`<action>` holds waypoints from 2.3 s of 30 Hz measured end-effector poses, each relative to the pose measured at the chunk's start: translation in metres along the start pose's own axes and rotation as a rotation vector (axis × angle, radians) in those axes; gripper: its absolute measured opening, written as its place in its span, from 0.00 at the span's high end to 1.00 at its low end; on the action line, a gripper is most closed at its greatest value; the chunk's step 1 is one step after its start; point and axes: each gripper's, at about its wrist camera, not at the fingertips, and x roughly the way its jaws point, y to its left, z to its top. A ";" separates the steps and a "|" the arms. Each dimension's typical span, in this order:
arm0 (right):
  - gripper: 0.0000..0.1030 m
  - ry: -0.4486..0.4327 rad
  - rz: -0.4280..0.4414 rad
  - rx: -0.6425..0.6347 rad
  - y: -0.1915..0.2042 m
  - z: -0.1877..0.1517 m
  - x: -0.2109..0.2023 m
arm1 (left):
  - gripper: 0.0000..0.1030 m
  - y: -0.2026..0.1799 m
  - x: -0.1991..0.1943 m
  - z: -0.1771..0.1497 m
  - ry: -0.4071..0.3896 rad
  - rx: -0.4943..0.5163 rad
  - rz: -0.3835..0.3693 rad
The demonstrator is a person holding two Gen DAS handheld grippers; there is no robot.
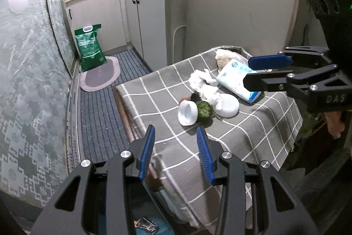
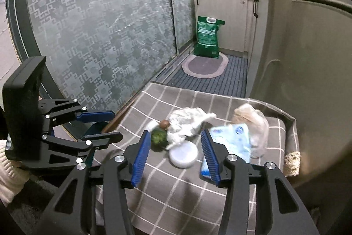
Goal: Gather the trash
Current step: 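Move both open tools back over the checked cloth, then grasp the white bottle cap with the left tool while the right tool grasps the tissue pack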
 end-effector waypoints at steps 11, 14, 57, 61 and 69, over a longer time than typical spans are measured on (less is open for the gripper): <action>0.52 0.026 -0.017 0.028 -0.024 -0.014 -0.003 | 0.65 -0.018 0.027 0.006 0.042 0.048 0.035; 0.52 0.031 -0.021 0.030 -0.028 -0.017 -0.004 | 0.68 -0.019 0.030 0.007 0.044 0.049 0.043; 0.42 0.136 -0.131 -0.008 -0.037 -0.033 0.040 | 0.94 -0.016 0.015 0.013 0.001 0.020 -0.014; 0.45 0.140 -0.149 -0.003 -0.036 -0.029 0.045 | 0.94 -0.011 0.010 0.013 -0.009 0.010 -0.015; 0.54 0.153 -0.178 0.005 -0.035 -0.024 0.048 | 0.94 -0.005 -0.004 0.009 -0.030 0.002 -0.010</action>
